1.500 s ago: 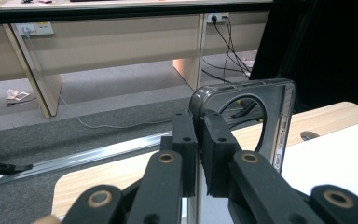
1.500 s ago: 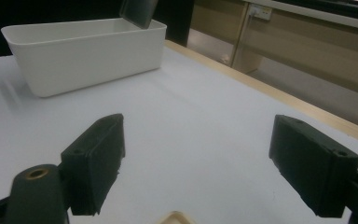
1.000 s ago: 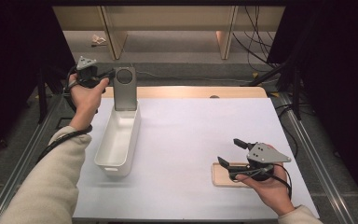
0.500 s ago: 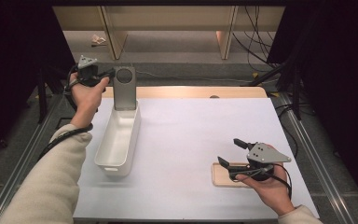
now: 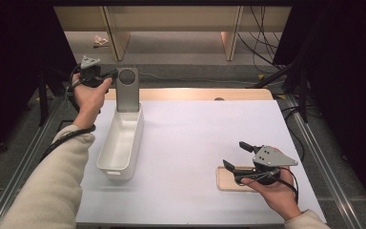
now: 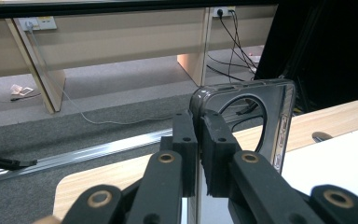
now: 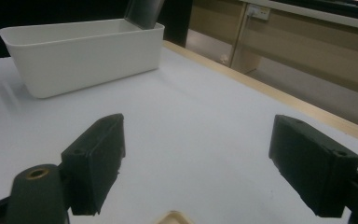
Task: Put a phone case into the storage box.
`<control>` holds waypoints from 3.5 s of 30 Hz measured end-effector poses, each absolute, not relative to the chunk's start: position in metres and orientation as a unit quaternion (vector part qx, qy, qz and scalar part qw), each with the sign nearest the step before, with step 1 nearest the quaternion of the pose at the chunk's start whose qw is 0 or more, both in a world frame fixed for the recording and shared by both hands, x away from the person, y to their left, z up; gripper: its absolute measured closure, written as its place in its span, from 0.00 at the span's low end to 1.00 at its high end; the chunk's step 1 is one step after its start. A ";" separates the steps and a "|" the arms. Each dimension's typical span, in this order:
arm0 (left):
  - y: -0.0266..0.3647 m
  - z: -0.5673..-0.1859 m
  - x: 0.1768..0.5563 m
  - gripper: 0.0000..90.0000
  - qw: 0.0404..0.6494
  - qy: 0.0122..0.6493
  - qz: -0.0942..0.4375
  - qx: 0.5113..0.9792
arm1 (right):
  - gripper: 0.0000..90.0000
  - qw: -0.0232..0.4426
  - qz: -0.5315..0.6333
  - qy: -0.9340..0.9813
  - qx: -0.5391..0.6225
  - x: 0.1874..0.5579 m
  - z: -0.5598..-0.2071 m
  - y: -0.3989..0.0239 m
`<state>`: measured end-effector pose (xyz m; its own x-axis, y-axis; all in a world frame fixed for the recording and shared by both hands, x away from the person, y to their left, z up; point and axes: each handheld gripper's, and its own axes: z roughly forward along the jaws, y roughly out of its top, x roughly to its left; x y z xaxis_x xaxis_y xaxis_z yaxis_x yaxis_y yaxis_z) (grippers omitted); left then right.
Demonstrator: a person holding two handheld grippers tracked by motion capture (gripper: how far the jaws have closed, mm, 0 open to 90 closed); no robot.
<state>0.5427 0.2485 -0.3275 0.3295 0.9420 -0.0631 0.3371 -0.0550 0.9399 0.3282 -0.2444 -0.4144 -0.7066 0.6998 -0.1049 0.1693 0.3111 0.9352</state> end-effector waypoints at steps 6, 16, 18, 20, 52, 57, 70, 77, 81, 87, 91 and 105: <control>0.249 -0.328 0.546 0.94 0.482 0.490 0.312 0.656 | 0.22 0.258 0.514 0.768 0.282 0.328 -0.415 -0.245; 0.247 -0.333 0.552 0.94 0.476 0.495 0.310 0.658 | 0.22 0.259 0.513 0.768 0.282 0.329 -0.415 -0.245; 0.247 -0.335 0.553 0.94 0.475 0.496 0.309 0.658 | 0.22 0.259 0.513 0.769 0.282 0.329 -0.415 -0.245; 0.246 -0.336 0.554 0.94 0.474 0.497 0.309 0.658 | 0.22 0.259 0.513 0.768 0.282 0.329 -0.415 -0.245; 0.250 -0.352 0.563 0.94 0.460 0.512 0.302 0.660 | 0.22 0.258 0.512 0.770 0.281 0.329 -0.415 -0.245; 0.251 -0.353 0.563 0.94 0.459 0.513 0.302 0.660 | 0.22 0.258 0.512 0.770 0.280 0.329 -0.416 -0.245; 0.251 -0.359 0.565 0.94 0.456 0.517 0.298 0.660 | 0.22 0.258 0.511 0.770 0.280 0.329 -0.416 -0.245; 0.250 -0.365 0.565 0.94 0.454 0.520 0.294 0.661 | 0.22 0.258 0.511 0.770 0.280 0.329 -0.416 -0.245; 0.250 -0.369 0.566 0.94 0.453 0.524 0.290 0.661 | 0.22 0.258 0.511 0.771 0.280 0.329 -0.416 -0.245; 0.249 -0.378 0.566 0.94 0.441 0.526 0.287 0.669 | 0.22 0.257 0.511 0.771 0.280 0.329 -0.417 -0.245; 0.249 -0.384 0.566 0.93 0.432 0.528 0.282 0.675 | 0.22 0.257 0.511 0.771 0.279 0.329 -0.416 -0.245; 0.249 -0.394 0.568 0.89 0.400 0.535 0.282 0.689 | 0.22 0.258 0.510 0.772 0.278 0.329 -0.417 -0.244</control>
